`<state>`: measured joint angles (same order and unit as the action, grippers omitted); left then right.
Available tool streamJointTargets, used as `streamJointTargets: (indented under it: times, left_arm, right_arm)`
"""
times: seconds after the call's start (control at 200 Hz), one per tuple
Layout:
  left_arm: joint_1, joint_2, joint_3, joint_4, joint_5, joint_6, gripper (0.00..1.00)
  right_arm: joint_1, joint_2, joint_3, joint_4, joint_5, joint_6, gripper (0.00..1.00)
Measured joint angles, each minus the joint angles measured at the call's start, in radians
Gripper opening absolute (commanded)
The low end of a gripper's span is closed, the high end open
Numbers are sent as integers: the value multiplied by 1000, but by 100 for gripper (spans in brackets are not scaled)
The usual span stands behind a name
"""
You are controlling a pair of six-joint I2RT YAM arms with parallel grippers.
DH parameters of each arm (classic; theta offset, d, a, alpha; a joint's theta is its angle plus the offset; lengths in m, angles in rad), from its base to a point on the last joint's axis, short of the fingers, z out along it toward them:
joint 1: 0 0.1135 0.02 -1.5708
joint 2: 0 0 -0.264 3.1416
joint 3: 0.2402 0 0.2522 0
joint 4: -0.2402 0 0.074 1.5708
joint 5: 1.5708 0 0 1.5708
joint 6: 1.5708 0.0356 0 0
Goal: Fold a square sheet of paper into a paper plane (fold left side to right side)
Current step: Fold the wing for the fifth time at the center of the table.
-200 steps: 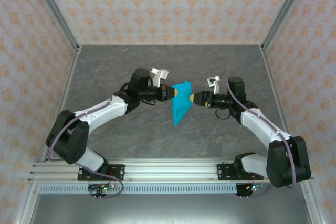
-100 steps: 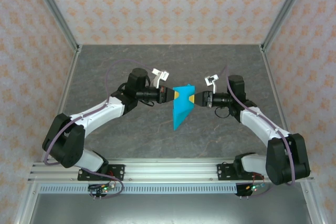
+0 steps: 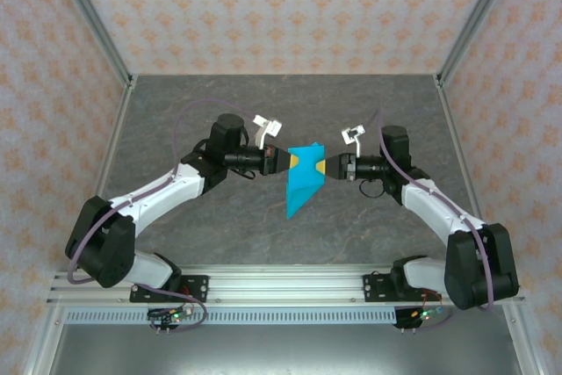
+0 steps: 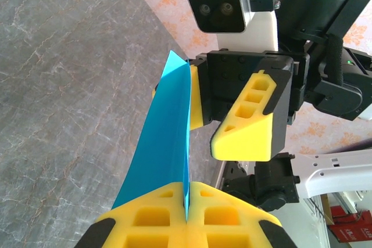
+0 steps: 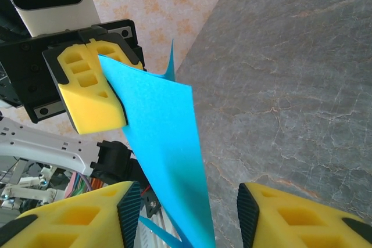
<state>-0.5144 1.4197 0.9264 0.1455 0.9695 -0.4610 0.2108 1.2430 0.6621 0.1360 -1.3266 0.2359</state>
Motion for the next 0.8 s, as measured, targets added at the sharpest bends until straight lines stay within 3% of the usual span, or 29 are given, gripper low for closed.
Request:
streamJointTargets:
  times: [0.355, 0.801]
  left_arm:
    - [-1, 0, 0, -8, 0, 0, 0]
    - [-1, 0, 0, -31, -5, 18, 0]
  right_arm:
    - [8, 0, 0, -22, -17, -36, 33]
    - [8, 0, 14, -113, -16, -103, 7]
